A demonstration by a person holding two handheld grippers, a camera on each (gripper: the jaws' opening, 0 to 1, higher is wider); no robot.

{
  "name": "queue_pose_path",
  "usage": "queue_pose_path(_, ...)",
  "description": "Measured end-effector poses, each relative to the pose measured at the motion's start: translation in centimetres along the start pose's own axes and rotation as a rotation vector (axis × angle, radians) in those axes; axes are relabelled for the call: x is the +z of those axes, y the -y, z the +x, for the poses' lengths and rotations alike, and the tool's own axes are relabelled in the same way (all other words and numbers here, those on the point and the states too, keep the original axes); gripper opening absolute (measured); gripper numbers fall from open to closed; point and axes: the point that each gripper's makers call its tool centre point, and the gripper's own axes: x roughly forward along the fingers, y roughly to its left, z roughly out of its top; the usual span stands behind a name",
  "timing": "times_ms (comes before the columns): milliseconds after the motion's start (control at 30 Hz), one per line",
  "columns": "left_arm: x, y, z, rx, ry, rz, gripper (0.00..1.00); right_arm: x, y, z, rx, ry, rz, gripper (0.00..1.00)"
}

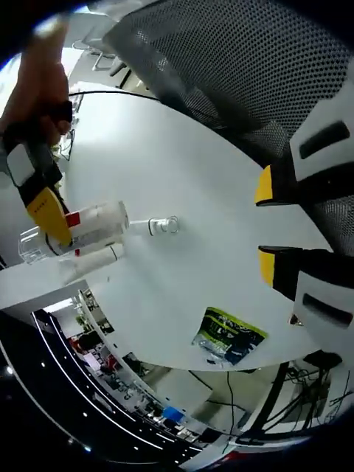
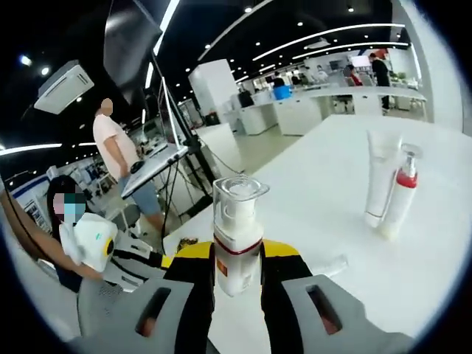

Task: Arrange the skincare products in the storage area until every visible bottle or jar stands upright without overlapping.

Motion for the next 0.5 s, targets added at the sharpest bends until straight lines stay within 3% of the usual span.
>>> queue_pose_path(167, -0.2, 0.0, 0.0, -0.005, -0.011, 0.017, 0.22, 0.2, 2.1, -0.2, -0.053, 0.014, -0.002, 0.21)
queue_pose_path(267, -0.3, 0.1, 0.1, -0.008, -0.015, 0.017, 0.22, -0.2, 3.3, 0.2, -0.073, 0.025, 0.041, 0.21)
queue_pose_path(500, -0.5, -0.1, 0.2, -0.005, -0.025, 0.019, 0.22, 0.6, 5.1, 1.3, -0.130, 0.049, -0.040, 0.21)
